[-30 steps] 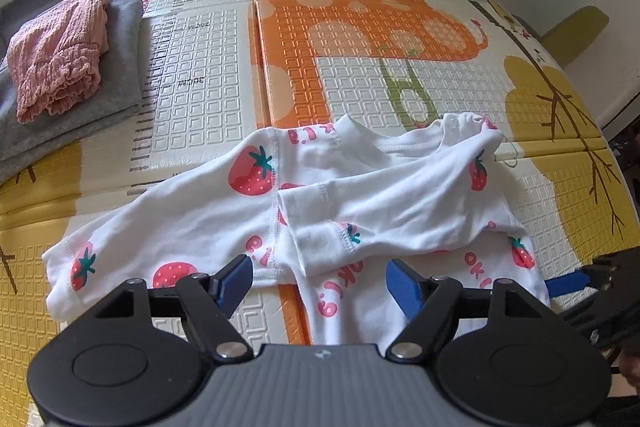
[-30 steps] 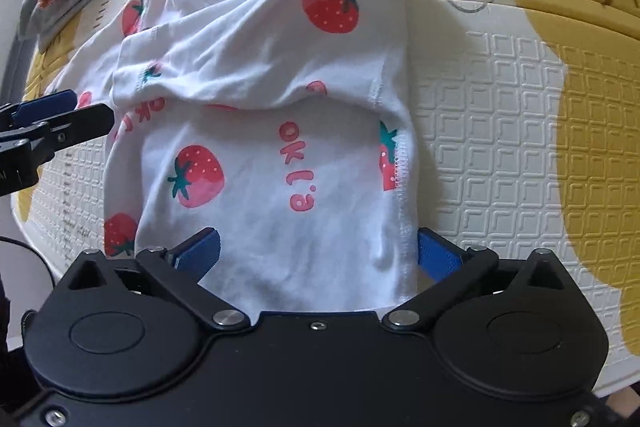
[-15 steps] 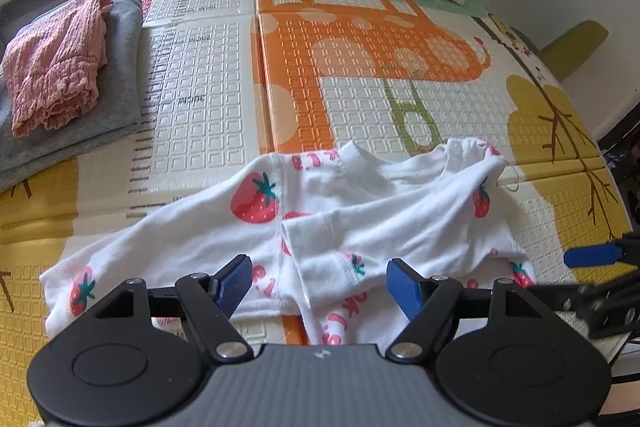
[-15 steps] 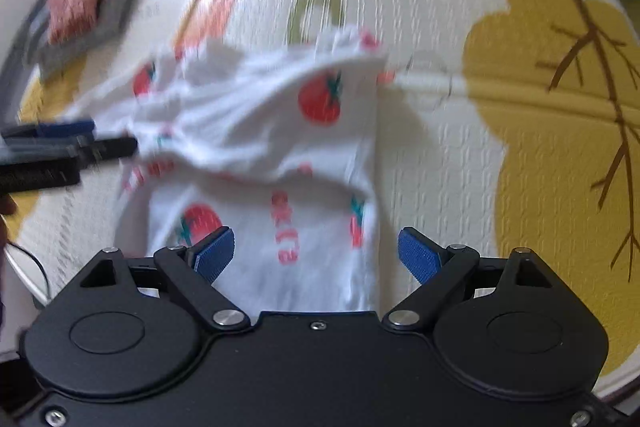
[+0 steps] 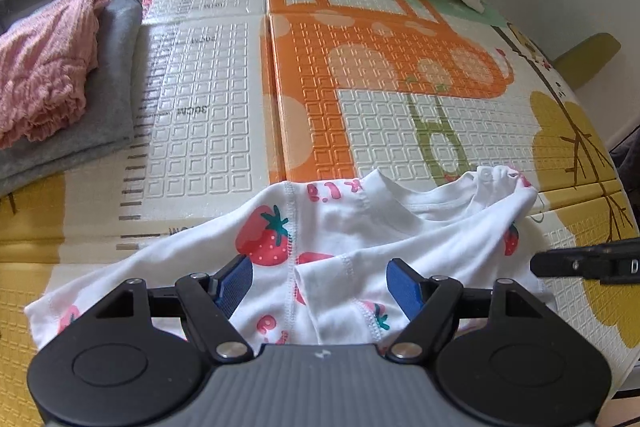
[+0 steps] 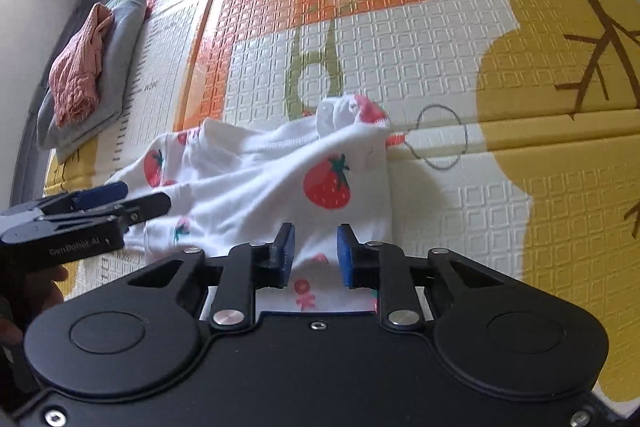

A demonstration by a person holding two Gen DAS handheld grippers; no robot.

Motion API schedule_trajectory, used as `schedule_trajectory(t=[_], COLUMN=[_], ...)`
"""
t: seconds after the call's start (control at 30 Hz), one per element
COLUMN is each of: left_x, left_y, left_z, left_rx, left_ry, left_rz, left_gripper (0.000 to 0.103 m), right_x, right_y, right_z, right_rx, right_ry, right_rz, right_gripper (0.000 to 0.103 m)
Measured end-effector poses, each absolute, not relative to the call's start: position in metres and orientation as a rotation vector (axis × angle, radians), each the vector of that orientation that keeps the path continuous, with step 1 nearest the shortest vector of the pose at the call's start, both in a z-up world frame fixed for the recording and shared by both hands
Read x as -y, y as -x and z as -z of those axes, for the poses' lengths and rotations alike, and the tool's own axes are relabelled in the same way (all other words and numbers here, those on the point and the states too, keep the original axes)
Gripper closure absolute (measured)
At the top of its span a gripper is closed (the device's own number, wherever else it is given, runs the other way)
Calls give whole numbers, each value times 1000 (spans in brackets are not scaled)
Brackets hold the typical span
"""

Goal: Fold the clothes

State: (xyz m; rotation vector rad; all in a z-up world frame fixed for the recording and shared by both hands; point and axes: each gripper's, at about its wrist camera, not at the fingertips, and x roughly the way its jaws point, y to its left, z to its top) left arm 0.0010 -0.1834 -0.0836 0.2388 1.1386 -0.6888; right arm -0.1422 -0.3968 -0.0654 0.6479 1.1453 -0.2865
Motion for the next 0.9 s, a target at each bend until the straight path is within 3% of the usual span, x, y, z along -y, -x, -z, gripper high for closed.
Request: schedule_trajectory(t=[0.13, 0.27, 0.5, 0.9], left_x=[179, 178, 172, 163], left_y=[-5, -6, -4, -2], left_z=[90, 94, 92, 91], left_rx=[-1157, -1177, -1168, -1188], left_ry=[-195, -171, -169, -146], left_rz=[714, 742, 745, 680], left_gripper=[33, 61, 91, 95], right_x=[403, 409, 412, 439], right_y=[137, 132, 130, 128], right_z=[67, 68, 72, 80], right_rx=[-1131, -1118, -1124, -1051], right_ry=[-670, -689, -693, -844], right_rz=[308, 333, 347, 363], right_gripper=[85, 85, 85, 93])
